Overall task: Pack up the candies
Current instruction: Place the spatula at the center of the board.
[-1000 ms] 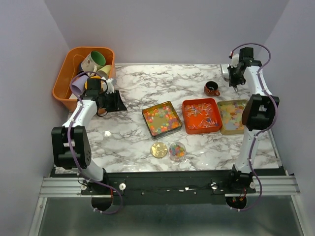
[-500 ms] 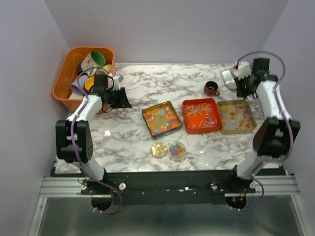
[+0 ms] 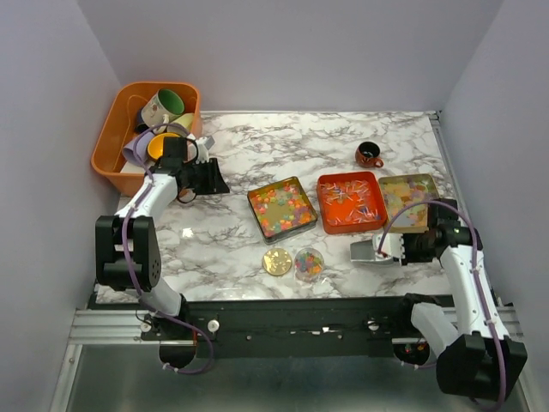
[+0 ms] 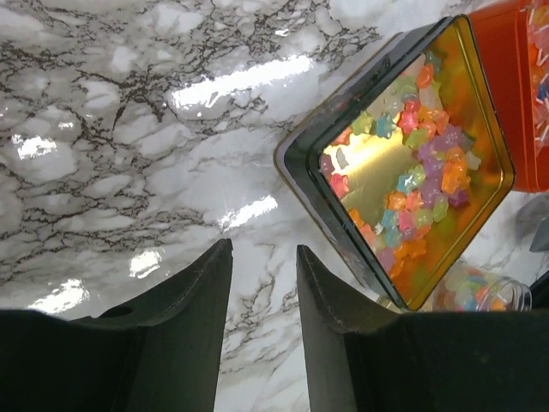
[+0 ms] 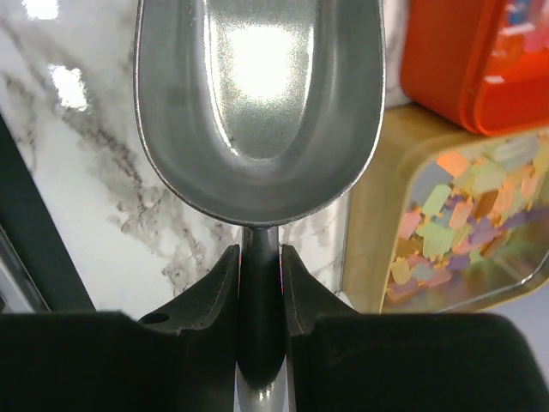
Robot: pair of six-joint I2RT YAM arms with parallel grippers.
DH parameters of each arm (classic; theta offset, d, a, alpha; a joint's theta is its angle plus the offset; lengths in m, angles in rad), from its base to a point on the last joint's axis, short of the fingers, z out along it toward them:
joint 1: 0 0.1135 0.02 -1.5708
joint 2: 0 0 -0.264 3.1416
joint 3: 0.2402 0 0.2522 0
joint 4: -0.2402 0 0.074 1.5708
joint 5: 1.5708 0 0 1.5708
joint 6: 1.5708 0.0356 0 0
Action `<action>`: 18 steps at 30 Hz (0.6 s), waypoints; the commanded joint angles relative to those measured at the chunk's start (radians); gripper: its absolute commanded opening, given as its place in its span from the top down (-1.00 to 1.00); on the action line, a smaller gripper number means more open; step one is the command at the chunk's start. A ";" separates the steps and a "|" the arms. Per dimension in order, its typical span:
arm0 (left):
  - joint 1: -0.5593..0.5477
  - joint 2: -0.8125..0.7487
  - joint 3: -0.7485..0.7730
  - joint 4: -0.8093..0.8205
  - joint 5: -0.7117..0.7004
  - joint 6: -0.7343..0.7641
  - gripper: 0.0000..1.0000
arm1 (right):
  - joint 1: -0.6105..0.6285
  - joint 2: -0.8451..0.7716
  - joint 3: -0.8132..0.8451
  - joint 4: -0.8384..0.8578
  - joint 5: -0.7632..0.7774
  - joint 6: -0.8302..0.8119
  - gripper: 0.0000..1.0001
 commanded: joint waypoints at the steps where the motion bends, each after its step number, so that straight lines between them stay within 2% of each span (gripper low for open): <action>1: 0.000 -0.105 -0.056 0.020 0.032 0.005 0.05 | 0.004 -0.039 -0.054 -0.069 0.070 -0.342 0.99; 4: 0.000 -0.150 -0.081 0.014 0.058 0.016 -0.04 | 0.004 0.002 -0.086 -0.041 0.096 -0.343 0.99; 7: 0.000 -0.182 -0.089 -0.009 0.069 0.024 -0.11 | 0.004 0.042 -0.135 0.077 0.114 -0.342 0.99; 9: 0.000 -0.204 -0.090 -0.027 0.073 0.035 -0.13 | 0.004 0.062 -0.155 0.109 0.120 -0.337 0.93; 13: 0.000 -0.216 -0.083 -0.073 0.086 0.059 -0.23 | 0.002 0.120 -0.175 0.129 0.139 -0.333 0.27; 16: 0.001 -0.221 -0.075 -0.101 0.081 0.076 -0.29 | 0.002 0.147 -0.166 0.152 0.140 -0.304 0.03; 18: 0.001 -0.224 -0.057 -0.127 0.096 0.084 -0.35 | 0.002 0.150 -0.117 0.132 0.130 -0.245 -0.01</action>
